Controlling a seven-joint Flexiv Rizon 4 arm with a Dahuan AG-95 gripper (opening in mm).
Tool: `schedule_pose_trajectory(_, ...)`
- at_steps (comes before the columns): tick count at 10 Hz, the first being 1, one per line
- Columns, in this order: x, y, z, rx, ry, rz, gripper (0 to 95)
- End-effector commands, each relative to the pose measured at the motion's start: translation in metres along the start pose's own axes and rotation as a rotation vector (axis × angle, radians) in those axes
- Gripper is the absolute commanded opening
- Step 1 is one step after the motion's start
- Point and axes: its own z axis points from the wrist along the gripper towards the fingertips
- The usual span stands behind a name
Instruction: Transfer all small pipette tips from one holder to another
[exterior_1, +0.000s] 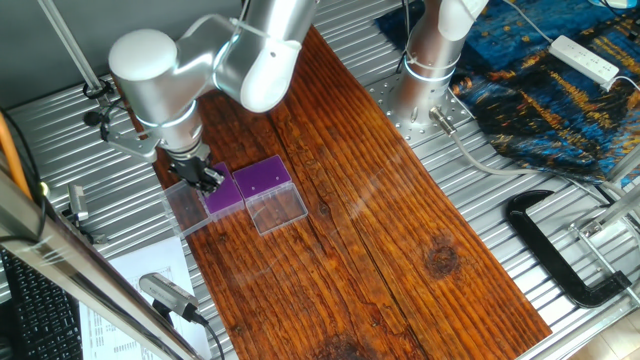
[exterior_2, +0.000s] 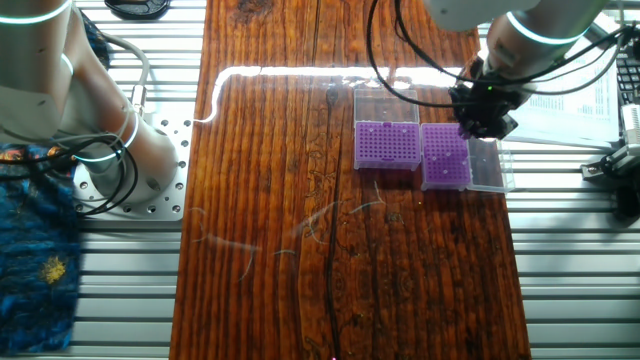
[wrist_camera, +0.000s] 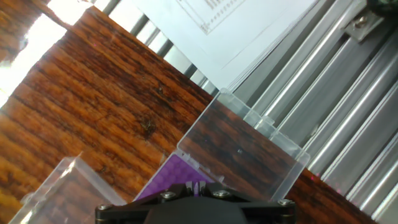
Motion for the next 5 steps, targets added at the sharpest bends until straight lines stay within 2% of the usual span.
schedule_pose_trajectory(1, 0.001, 0.002, -0.006, -0.003, 0.002, 0.0, 0.0)
schedule_pose_trajectory(5, 0.021, 0.01, -0.012, -0.017, -0.006, 0.007, 0.0)
